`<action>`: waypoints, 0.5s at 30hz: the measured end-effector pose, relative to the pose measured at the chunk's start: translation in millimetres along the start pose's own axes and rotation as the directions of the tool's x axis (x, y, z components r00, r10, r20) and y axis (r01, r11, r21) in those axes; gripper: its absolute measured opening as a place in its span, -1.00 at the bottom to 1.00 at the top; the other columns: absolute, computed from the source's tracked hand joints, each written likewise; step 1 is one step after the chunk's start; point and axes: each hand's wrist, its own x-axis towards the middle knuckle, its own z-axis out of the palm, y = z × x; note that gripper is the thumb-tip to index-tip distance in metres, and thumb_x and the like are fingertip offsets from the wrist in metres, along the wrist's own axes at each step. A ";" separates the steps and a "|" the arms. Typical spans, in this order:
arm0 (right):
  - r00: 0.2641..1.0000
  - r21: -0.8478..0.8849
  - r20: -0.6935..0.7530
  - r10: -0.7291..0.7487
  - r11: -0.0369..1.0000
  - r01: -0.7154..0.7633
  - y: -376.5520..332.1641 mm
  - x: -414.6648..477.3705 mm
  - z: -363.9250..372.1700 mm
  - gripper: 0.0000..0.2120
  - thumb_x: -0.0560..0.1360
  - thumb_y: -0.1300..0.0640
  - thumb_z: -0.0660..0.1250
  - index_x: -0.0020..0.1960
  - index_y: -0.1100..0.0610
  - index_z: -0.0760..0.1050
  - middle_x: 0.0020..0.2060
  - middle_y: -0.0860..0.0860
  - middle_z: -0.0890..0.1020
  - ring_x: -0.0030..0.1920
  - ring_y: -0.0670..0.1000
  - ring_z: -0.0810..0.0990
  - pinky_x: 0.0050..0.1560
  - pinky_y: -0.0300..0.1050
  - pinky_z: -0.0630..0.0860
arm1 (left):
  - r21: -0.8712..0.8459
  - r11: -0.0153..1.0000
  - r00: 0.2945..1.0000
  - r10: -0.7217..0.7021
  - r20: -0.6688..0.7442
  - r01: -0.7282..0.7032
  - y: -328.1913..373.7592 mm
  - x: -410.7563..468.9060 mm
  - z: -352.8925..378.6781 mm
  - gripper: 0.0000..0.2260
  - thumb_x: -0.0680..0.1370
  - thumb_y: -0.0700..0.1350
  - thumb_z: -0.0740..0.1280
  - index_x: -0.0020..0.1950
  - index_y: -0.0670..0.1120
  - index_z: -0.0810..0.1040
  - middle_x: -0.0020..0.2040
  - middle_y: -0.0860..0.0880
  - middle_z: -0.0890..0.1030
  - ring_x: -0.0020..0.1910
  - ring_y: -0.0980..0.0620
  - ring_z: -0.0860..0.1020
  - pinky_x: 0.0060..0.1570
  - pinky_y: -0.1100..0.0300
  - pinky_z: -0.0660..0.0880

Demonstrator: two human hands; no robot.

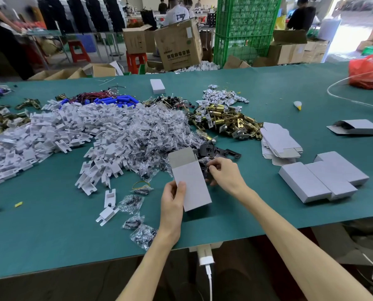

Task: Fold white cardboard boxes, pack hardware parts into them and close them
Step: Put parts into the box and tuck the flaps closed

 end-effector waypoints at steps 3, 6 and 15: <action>0.986 -0.033 0.165 0.003 0.999 0.003 -1.7 -1.3 -5.4 -0.66 0.57 0.20 0.34 0.34 0.16 0.48 -0.13 0.05 0.74 -0.25 -0.04 0.73 -0.05 -0.11 0.66 | 0.000 1.000 1.000 0.002 0.009 -0.002 0.4 -0.3 0.2 -0.70 0.62 0.05 0.36 0.19 -0.15 0.53 0.01 -0.02 0.69 -0.04 0.09 0.67 -0.12 0.23 0.60; 0.973 -0.234 0.223 -0.064 0.965 0.117 1.7 -1.5 -10.0 -0.54 0.55 0.20 0.41 0.43 0.16 0.43 -0.02 0.08 0.71 -0.09 0.01 0.68 -0.04 -0.17 0.54 | -0.004 1.000 1.000 0.005 0.017 -0.005 1.9 -1.3 0.5 -0.63 0.56 0.10 0.37 0.20 -0.15 0.53 0.04 -0.04 0.68 -0.03 0.11 0.67 -0.10 0.23 0.60; 0.982 -0.324 -0.039 -0.183 0.932 0.161 1.4 -2.1 -28.1 -0.83 0.59 0.06 0.41 0.04 0.17 0.66 -0.05 0.06 0.50 -0.08 0.12 0.54 0.00 0.01 0.48 | 0.050 0.997 0.994 0.060 0.093 -0.065 4.7 -3.7 -0.5 -0.71 0.58 0.07 0.41 0.18 -0.10 0.60 0.06 -0.01 0.72 0.02 0.09 0.66 -0.01 0.21 0.60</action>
